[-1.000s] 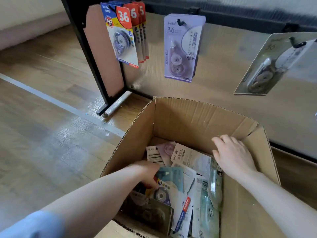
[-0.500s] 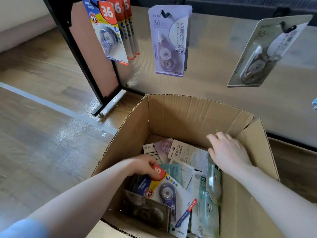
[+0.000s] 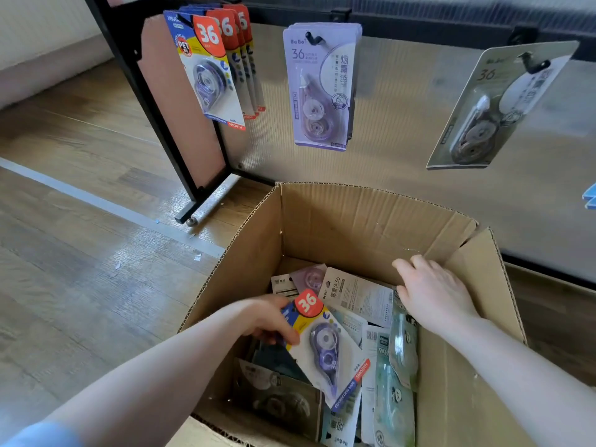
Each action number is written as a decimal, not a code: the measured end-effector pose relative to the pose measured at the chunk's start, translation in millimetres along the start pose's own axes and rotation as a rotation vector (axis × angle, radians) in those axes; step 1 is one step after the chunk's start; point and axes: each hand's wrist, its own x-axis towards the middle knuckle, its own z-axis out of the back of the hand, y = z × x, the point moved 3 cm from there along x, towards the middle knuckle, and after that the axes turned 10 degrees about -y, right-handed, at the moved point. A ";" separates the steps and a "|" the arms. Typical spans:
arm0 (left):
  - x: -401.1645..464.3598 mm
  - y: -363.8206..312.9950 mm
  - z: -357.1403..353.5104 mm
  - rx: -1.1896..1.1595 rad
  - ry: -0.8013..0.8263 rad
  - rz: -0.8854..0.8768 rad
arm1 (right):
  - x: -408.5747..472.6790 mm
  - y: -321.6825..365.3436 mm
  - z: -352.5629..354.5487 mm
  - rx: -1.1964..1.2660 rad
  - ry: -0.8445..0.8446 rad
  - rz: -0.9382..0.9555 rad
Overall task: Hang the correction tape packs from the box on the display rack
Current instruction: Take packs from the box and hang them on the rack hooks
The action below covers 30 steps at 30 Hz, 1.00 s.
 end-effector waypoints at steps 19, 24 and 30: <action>-21.7 -42.8 47.1 -0.883 -0.536 -0.621 | -5.2 34.5 -6.6 0.108 0.194 0.281; -20.7 -44.4 47.7 -0.904 -0.568 -0.669 | -6.5 62.8 -27.2 0.097 0.315 0.409; -15.1 -44.8 48.7 -0.877 -0.585 -0.654 | -4.0 89.9 -59.9 0.087 0.373 0.427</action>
